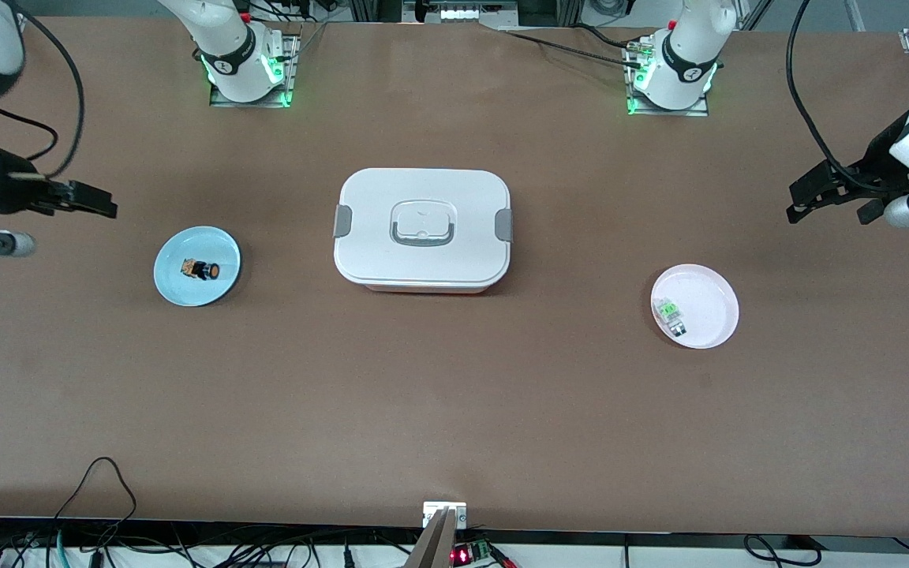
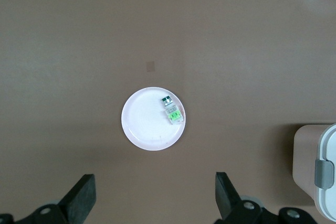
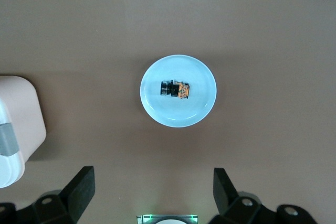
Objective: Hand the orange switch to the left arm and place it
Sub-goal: 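Lower the right gripper over the orange switch on the blue plate, then close the right gripper on the orange switch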
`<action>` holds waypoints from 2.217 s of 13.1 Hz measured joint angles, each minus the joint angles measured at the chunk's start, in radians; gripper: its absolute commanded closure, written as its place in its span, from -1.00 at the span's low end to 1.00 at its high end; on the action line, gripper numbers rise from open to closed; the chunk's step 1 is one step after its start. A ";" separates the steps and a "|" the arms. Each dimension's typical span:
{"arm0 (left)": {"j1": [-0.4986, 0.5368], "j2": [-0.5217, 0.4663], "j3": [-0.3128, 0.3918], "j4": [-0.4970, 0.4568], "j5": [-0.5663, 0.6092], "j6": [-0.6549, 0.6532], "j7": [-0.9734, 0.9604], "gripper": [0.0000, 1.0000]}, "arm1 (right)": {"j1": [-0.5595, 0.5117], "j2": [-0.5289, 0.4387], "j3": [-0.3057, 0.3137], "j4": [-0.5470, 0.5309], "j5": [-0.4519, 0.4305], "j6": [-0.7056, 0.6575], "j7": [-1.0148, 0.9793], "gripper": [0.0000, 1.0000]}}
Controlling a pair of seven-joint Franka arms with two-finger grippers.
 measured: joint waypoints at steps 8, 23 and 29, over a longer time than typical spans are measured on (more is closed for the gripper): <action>0.000 0.000 0.000 0.000 0.000 0.000 0.000 -1.00 | -0.002 0.140 -0.009 -0.380 -0.069 0.511 -0.022 -1.00; -0.001 0.000 -0.002 0.000 0.000 -0.005 0.000 -1.00 | -0.004 0.289 -0.015 -0.522 -0.069 0.798 -0.041 0.03; 0.007 -0.006 0.020 0.004 0.000 -0.063 -0.003 -1.00 | -0.004 0.288 -0.015 -0.518 -0.069 0.802 -0.104 1.00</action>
